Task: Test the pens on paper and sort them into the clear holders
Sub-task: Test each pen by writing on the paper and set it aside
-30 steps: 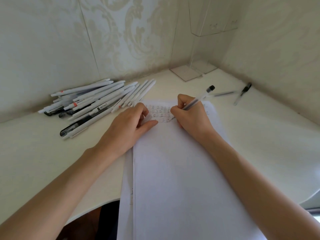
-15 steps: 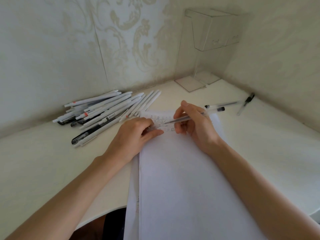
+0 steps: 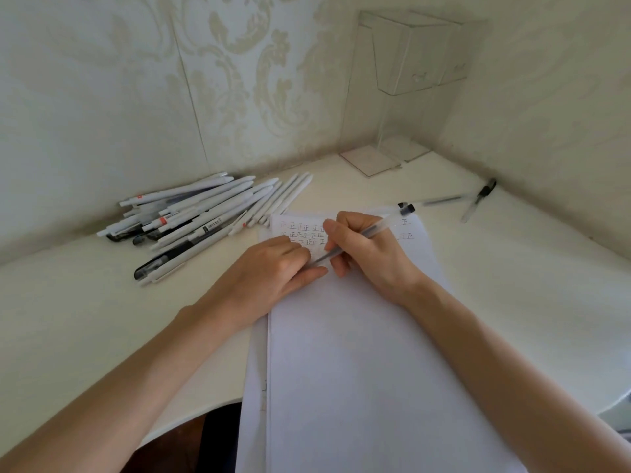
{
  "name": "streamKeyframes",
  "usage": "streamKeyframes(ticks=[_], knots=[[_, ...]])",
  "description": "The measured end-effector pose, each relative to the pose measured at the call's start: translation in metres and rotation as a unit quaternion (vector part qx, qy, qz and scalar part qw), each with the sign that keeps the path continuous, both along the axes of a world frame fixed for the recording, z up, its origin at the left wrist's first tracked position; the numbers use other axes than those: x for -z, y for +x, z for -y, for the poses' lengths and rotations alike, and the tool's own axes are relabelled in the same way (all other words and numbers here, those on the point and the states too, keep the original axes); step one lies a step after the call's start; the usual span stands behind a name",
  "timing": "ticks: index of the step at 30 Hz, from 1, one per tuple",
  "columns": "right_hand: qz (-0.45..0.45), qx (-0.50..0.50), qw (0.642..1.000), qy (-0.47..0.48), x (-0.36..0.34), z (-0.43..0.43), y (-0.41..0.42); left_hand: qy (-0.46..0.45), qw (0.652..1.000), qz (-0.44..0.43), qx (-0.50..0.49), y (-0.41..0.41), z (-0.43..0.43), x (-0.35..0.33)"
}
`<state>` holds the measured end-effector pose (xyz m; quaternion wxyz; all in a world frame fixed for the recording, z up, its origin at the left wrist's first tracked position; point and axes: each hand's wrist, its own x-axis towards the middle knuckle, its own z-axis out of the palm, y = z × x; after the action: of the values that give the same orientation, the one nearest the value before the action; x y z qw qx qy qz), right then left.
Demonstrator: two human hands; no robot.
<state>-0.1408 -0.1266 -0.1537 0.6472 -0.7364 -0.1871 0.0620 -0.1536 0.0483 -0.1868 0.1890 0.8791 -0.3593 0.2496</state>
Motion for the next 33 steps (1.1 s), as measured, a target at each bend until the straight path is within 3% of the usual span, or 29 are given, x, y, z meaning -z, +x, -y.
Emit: streamKeyframes(ticks=[4, 7, 10, 15, 18, 21, 24, 26, 28, 30, 33], knots=[[0.007, -0.011, 1.0, 0.001, 0.0, 0.0, 0.0, -0.012, 1.0, -0.014, -0.004, -0.002, 0.0, -0.001], [0.027, -0.012, 1.0, 0.006, -0.003, 0.0, 0.004, -0.078, 0.992, -0.031, -0.09, 0.002, 0.002, -0.005], [0.054, 0.045, 0.997, -0.033, -0.001, 0.009, 0.011, -0.155, 0.961, 0.001, -0.229, 0.016, -0.021, -0.007], [0.063, 0.155, 0.986, -0.02, 0.001, 0.021, 0.016, -0.154, 0.883, 0.018, -0.444, 0.027, -0.072, -0.006], [0.067, 0.166, 0.982, -0.058, 0.001, 0.019, 0.016, -0.16, 0.86, 0.005, -0.485, 0.023, -0.068, -0.011], [0.077, 0.227, 0.964, -0.111, 0.0, 0.023, 0.02, -0.147, 0.916, 0.086, -0.364, 0.014, -0.047, -0.022], [0.143, 0.367, 0.892, -0.222, 0.0, 0.049, 0.037, -0.082, 0.991, 0.024, -0.102, 0.0, -0.01, -0.022], [0.149, 0.384, 0.831, -0.373, 0.003, 0.076, 0.05, 0.018, 0.996, -0.092, 0.015, -0.006, 0.009, -0.013], [0.089, 0.335, 0.795, -0.499, 0.009, 0.099, 0.056, 0.086, 0.977, -0.189, 0.046, -0.006, 0.018, -0.004], [0.053, 0.297, 0.785, -0.541, 0.016, 0.108, 0.058, 0.108, 0.971, -0.211, 0.035, -0.005, 0.019, 0.001], [0.088, 0.306, 0.778, -0.542, 0.021, 0.106, 0.061, 0.091, 0.973, -0.208, 0.03, -0.005, 0.019, 0.0]])
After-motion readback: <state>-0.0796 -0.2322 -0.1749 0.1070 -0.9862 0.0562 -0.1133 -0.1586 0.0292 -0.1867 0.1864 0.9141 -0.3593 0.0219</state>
